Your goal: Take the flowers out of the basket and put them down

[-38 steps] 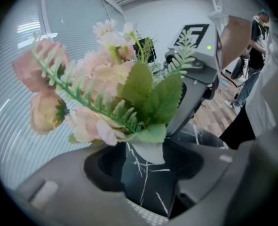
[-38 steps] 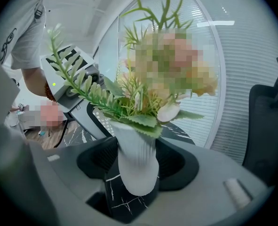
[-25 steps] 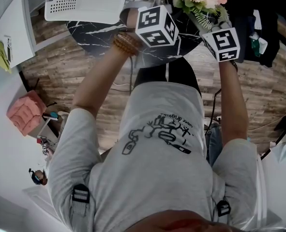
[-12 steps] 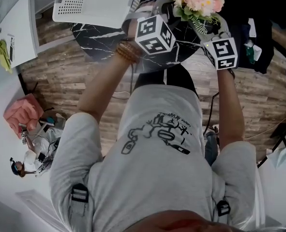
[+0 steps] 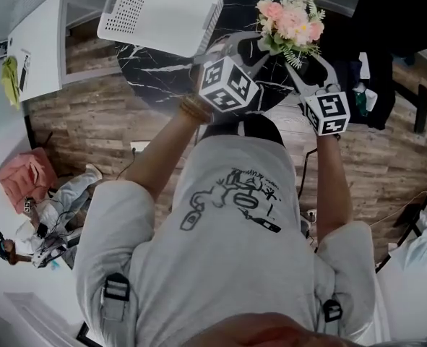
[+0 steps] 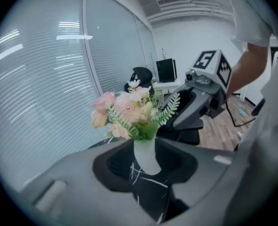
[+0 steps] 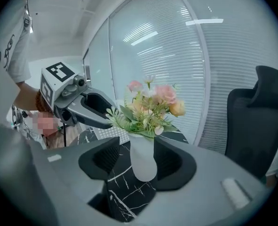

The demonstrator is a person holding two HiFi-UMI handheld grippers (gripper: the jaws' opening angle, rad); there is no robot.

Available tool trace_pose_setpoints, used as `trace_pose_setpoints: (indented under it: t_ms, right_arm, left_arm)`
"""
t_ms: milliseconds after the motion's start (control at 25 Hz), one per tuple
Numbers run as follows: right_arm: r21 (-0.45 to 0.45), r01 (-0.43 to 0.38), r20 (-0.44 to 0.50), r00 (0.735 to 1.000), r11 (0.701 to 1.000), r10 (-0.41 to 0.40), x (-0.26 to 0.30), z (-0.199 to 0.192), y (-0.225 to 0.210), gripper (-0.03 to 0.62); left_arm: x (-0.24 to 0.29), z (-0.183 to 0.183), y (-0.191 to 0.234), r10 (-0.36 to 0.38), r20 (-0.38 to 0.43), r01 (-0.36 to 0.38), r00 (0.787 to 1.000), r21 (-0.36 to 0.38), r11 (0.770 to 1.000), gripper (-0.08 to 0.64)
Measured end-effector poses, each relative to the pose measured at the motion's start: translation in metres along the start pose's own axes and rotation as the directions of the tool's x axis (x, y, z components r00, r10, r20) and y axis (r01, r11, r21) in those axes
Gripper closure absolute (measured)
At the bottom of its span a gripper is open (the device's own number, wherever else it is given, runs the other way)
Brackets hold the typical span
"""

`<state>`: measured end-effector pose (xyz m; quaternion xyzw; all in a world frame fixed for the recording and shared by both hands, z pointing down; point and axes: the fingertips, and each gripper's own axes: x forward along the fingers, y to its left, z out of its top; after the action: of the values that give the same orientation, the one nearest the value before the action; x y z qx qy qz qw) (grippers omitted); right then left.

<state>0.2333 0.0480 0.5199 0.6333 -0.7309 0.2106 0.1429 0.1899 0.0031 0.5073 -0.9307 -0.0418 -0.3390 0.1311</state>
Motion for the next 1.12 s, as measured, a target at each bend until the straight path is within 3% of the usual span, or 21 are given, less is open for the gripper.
trace_pose_setpoints:
  t_ms: [200, 320, 440, 680, 920, 1120]
  right_arm:
    - [0.038, 0.004, 0.050, 0.999, 0.999, -0.006, -0.030, 0.017, 0.020, 0.407]
    - [0.042, -0.001, 0.094, 0.996, 0.999, -0.003, -0.050, 0.037, 0.039, 0.448]
    - [0.036, -0.026, 0.146, 0.989, 0.999, 0.021, -0.068, 0.065, 0.061, 0.469]
    - [0.000, -0.143, 0.275, 0.952, 0.990, 0.138, -0.094, 0.125, 0.113, 0.534]
    - [-0.070, -0.194, 0.333, 0.920, 0.978, 0.206, -0.108, 0.175, 0.146, 0.563]
    - [-0.109, -0.217, 0.364, 0.899, 0.970, 0.242, -0.122, 0.203, 0.171, 0.584]
  left_arm:
    - [-0.034, 0.019, -0.001, 0.057, 0.113, -0.048, 0.992, -0.083, 0.995, 0.502]
    - [-0.061, 0.032, 0.002, 0.104, 0.194, -0.072, 0.975, -0.165, 0.984, 0.555]
    - [-0.091, 0.050, 0.002, 0.125, 0.270, -0.058, 0.955, -0.243, 0.968, 0.555]
    - [-0.161, 0.096, -0.003, 0.165, 0.437, 0.008, 0.884, -0.368, 0.930, 0.557]
    - [-0.216, 0.125, -0.003, 0.213, 0.528, -0.027, 0.822, -0.338, 0.941, 0.557]
    - [-0.256, 0.137, -0.006, 0.264, 0.590, -0.019, 0.763, -0.388, 0.922, 0.557]
